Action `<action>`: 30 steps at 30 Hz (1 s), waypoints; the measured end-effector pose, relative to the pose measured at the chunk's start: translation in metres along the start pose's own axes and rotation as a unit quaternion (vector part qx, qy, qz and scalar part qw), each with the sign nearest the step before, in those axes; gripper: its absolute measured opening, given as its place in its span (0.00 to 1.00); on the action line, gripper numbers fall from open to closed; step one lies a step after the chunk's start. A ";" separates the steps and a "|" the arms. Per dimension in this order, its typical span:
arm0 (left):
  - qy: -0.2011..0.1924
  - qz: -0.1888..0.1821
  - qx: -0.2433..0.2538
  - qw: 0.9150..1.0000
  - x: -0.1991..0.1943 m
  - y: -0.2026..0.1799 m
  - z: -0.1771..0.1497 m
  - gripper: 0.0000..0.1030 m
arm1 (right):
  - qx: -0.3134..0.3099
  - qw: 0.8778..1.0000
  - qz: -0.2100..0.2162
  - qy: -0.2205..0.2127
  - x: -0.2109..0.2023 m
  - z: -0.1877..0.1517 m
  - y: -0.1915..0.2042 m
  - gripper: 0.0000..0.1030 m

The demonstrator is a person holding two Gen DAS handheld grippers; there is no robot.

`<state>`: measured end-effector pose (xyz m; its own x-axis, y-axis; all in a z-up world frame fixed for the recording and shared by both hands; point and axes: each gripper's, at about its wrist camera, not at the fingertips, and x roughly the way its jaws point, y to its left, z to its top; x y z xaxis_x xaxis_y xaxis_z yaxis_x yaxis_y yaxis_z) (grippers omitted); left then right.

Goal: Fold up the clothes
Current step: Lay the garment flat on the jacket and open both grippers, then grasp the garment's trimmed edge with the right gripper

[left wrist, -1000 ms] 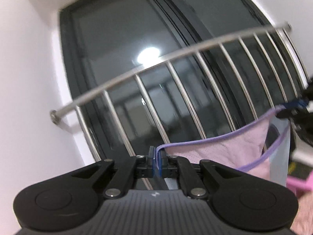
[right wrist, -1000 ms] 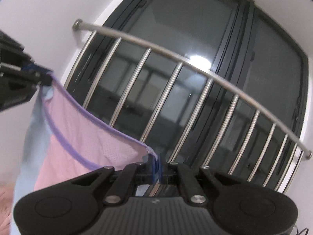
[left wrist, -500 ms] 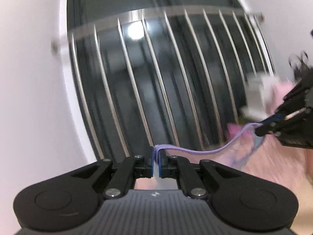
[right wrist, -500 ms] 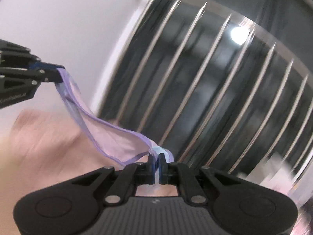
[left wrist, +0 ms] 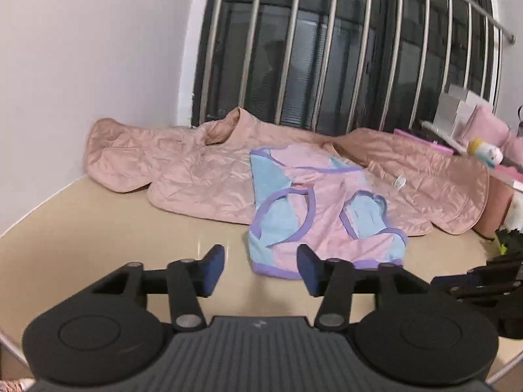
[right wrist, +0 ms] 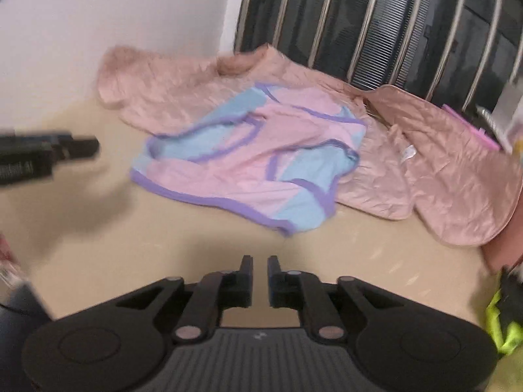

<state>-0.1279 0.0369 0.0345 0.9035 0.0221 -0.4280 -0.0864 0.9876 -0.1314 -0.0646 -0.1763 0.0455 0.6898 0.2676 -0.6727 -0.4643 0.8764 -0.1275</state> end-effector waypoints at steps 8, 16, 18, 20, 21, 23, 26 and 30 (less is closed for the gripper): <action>0.034 0.008 -0.031 0.999 -0.001 0.017 -0.011 0.63 | -0.054 0.998 -0.028 -0.023 0.011 0.017 0.028 0.38; 0.044 -0.006 -0.050 0.998 0.005 0.036 -0.003 0.77 | 0.012 0.997 -0.074 -0.035 0.010 0.015 0.000 0.47; 0.046 -0.017 -0.036 0.998 0.016 0.030 0.006 0.79 | 0.040 0.995 -0.082 -0.040 0.009 0.018 -0.016 0.48; 0.049 -0.024 -0.013 0.998 0.031 0.019 0.016 0.81 | 0.070 0.994 -0.079 -0.041 0.013 0.021 -0.030 0.49; 0.052 -0.026 0.000 0.998 0.040 0.012 0.021 0.82 | 0.084 0.993 -0.075 -0.040 0.016 0.024 -0.036 0.50; 0.068 -0.033 0.019 0.997 0.063 0.000 0.029 0.82 | 0.101 0.992 -0.062 -0.034 0.028 0.028 -0.043 0.53; 0.115 -0.057 0.006 0.992 0.100 -0.005 0.035 0.82 | 0.126 0.991 -0.051 -0.014 0.054 0.036 -0.051 0.53; 0.133 -0.065 -0.042 0.988 0.128 0.003 0.037 0.58 | 0.158 0.986 -0.060 0.002 0.085 0.040 -0.066 0.53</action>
<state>0.0033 0.0489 0.0124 0.7678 -0.1578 -0.6210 -0.0210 0.9625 -0.2706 0.0466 -0.1950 0.0261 0.7275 0.1530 -0.6688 -0.1826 0.9828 0.0263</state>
